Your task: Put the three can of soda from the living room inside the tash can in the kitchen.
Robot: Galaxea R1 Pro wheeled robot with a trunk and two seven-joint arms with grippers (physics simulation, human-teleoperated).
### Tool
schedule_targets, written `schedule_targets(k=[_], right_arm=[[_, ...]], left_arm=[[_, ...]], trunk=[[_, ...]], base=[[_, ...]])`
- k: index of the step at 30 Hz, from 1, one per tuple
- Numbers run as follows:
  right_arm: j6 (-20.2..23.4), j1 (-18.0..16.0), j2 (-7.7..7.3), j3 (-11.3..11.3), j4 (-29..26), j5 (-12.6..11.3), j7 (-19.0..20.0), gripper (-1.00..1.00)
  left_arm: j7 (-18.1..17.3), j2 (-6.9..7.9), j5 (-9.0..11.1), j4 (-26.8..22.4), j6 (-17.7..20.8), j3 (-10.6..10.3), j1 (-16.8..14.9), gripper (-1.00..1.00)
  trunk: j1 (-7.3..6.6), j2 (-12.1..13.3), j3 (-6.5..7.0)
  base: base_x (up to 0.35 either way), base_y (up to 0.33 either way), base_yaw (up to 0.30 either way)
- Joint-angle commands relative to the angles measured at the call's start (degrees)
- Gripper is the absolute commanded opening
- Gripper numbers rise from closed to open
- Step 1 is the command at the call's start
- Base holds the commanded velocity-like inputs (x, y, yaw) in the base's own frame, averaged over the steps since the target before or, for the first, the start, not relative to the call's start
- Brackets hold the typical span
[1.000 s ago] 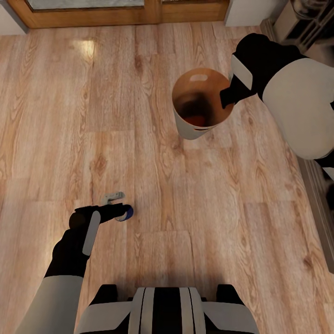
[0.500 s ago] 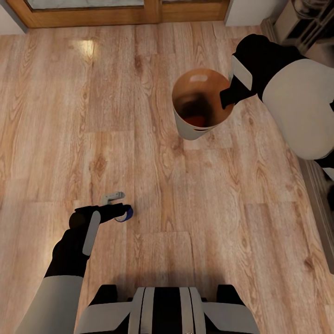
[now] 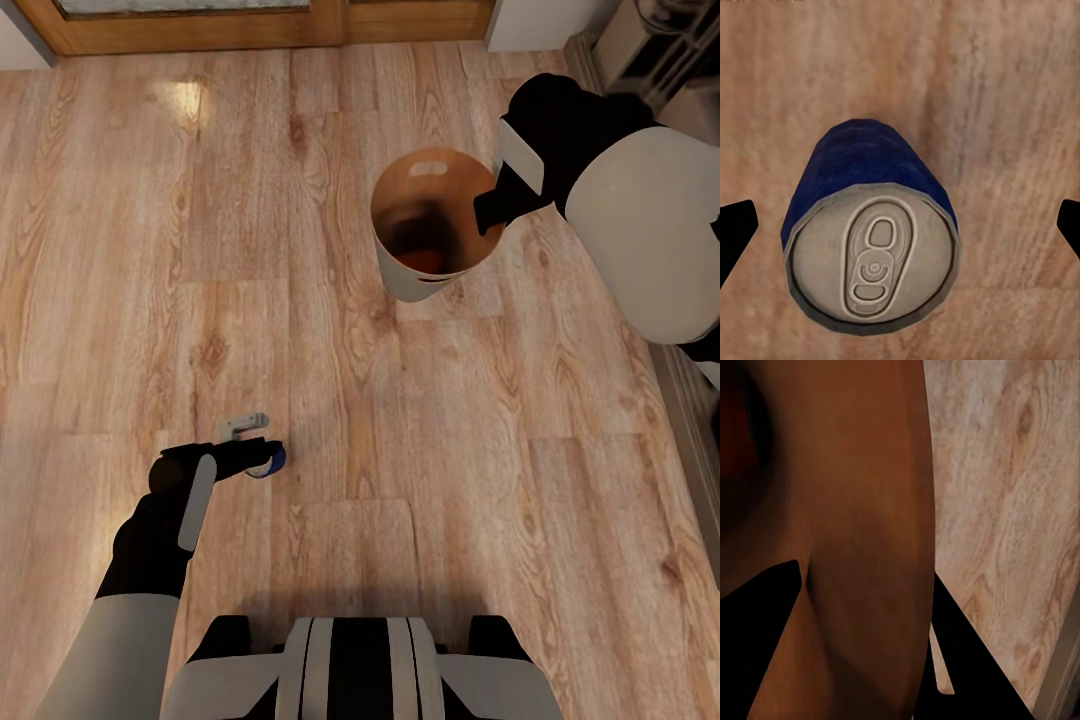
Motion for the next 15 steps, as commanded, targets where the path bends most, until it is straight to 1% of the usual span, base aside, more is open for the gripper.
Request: schedule_targets(k=[1, 15], right_arm=[[0.00, -0.01, 0.01, -0.52, -0.02, -0.51, 0.00, -1.00], [0.00, 0.06, 0.03, -0.47, 0.24, -0.51, 0.05, -1.00]], left_arm=[[0.00, 0.00, -0.01, -0.02, 0.00, 0.00, 0.00, 1.00], [0.00, -0.01, 0.01, -0.05, 0.00, 0.00, 0.01, 1.00]], trunk=[[-0.01, 0.00, 0.01], [-0.01, 0.00, -0.24]], base=[[0.000, 0.000, 0.000], [0.000, 0.000, 0.000]])
